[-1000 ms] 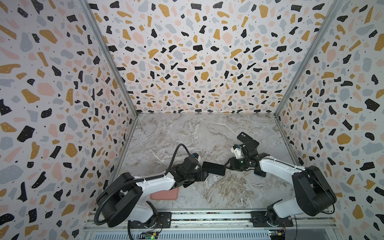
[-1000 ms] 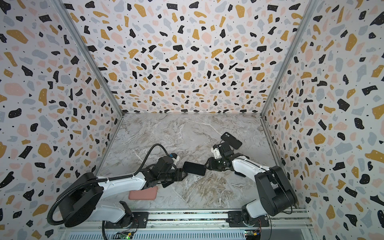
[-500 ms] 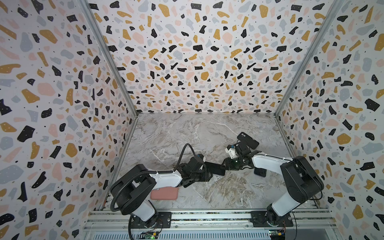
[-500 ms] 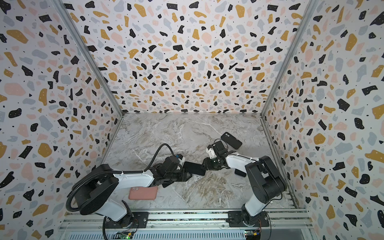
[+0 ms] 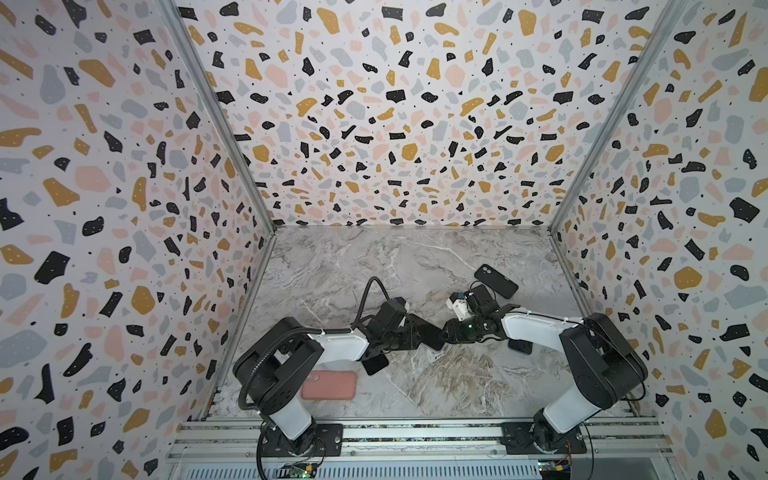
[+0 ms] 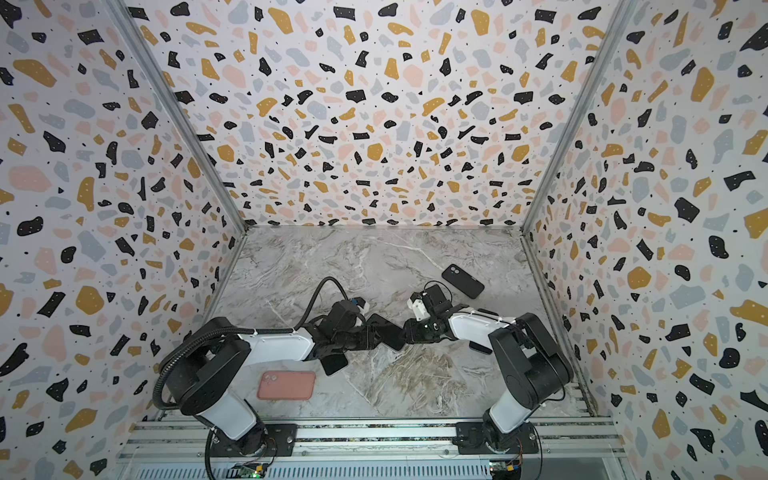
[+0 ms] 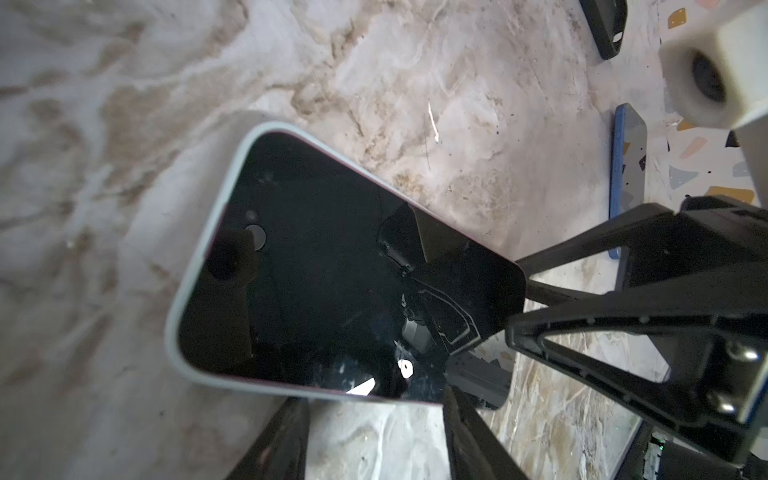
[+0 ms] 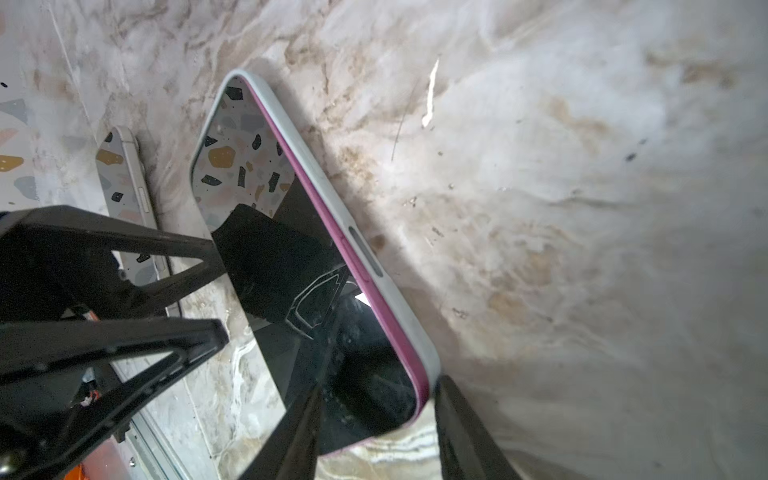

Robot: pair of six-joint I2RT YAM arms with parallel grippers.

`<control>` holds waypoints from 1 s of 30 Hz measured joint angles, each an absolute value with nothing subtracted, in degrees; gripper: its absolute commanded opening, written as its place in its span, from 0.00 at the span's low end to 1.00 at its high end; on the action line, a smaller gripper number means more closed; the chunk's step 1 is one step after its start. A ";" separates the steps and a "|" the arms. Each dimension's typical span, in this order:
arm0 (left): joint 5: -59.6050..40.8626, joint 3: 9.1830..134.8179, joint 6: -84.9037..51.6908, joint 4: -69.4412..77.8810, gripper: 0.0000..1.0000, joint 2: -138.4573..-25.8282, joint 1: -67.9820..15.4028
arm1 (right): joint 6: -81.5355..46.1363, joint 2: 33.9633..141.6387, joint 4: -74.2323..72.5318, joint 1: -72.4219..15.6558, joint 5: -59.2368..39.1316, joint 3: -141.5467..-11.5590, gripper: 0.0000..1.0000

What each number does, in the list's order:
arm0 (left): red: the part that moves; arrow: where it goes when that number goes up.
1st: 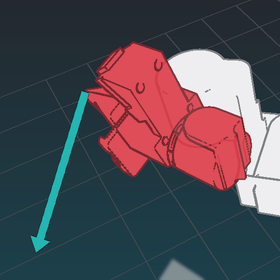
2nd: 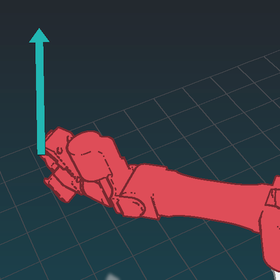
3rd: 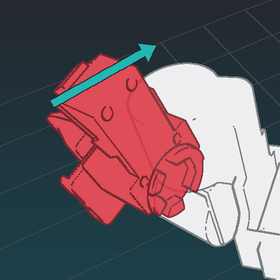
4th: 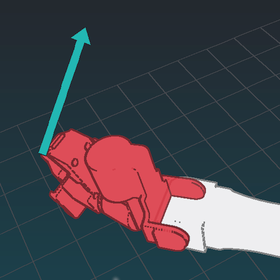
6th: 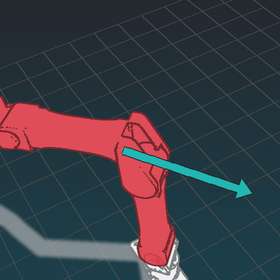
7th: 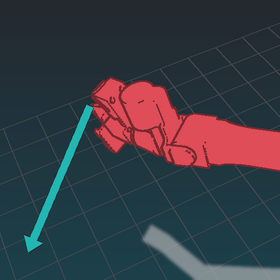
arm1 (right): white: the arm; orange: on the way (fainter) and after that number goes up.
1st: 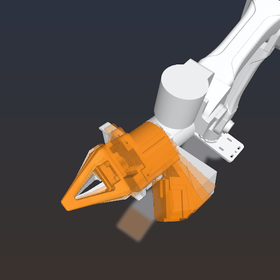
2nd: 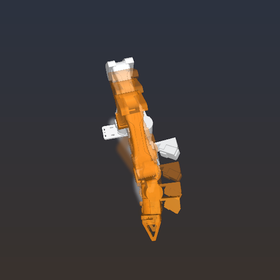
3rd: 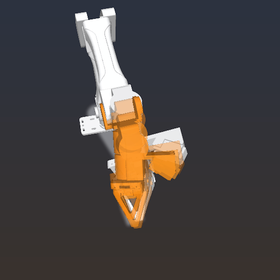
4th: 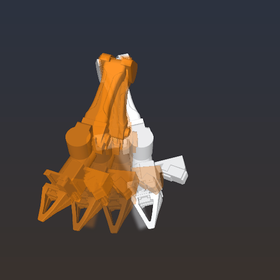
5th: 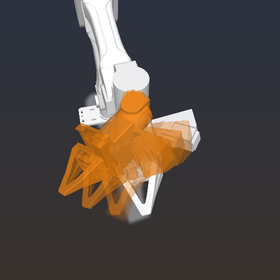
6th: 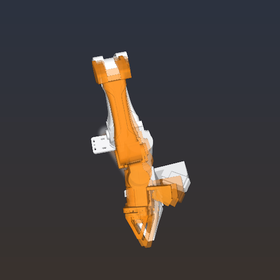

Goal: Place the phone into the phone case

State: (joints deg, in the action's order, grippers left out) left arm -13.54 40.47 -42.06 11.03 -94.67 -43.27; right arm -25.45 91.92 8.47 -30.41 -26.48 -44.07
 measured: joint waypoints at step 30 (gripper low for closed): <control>-19.35 39.94 -49.95 10.02 0.48 -89.76 -42.17 | -32.14 84.12 4.89 -37.74 -26.06 -39.35 0.38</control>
State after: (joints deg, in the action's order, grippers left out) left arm -19.35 39.94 -49.95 10.02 -89.76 -42.17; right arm -32.14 84.12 4.89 -37.74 -26.06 -39.35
